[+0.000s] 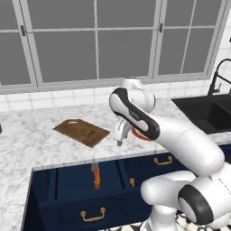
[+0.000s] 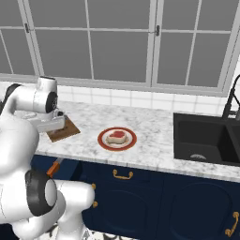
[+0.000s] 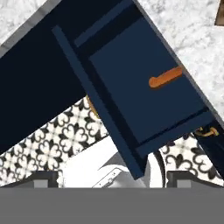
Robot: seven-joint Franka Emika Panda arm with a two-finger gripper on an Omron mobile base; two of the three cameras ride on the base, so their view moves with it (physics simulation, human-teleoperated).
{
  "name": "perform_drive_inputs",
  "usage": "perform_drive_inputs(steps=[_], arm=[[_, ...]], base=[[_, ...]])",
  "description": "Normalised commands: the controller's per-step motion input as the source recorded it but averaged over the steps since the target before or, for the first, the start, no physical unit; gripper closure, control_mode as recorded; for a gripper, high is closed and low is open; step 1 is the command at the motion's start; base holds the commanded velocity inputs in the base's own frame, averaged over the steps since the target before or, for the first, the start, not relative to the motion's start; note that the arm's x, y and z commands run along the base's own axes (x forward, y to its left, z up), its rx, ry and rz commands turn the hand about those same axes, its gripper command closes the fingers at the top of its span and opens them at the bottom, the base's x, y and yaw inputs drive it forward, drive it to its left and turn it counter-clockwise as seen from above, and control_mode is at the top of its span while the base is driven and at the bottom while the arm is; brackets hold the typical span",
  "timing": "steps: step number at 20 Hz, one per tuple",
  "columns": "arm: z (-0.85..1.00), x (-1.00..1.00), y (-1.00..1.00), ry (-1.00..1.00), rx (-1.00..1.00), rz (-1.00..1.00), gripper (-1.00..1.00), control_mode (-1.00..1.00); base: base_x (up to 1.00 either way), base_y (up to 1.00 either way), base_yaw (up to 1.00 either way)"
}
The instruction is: Pick up the knife from the drawer and place it on the cutting board. Then place the meat from the plate to the cutting board.
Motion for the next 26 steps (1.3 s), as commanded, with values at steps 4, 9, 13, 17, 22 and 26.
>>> perform_drive_inputs(steps=[4,9,13,17,22,26], arm=[[-0.66,-0.17,0.71,0.15,-0.18,0.51,-1.0,-1.0],[-0.54,-0.07,0.59,0.07,0.02,-0.07,-1.0,-1.0],[-0.45,-0.07,0.41,0.07,0.17,-0.34,-1.0,-1.0],[-0.55,-0.07,0.45,0.07,0.1,-0.44,-1.0,-1.0],[-0.48,0.02,0.22,0.03,-0.01,-0.37,-1.0,-1.0],[-0.39,0.15,0.14,0.07,-0.06,-0.27,-1.0,-1.0]], base=[[0.0,0.0,0.0],[0.0,0.0,0.0],[0.0,0.0,0.0],[0.0,0.0,0.0],[0.0,0.0,0.0],[0.0,0.0,0.0]])
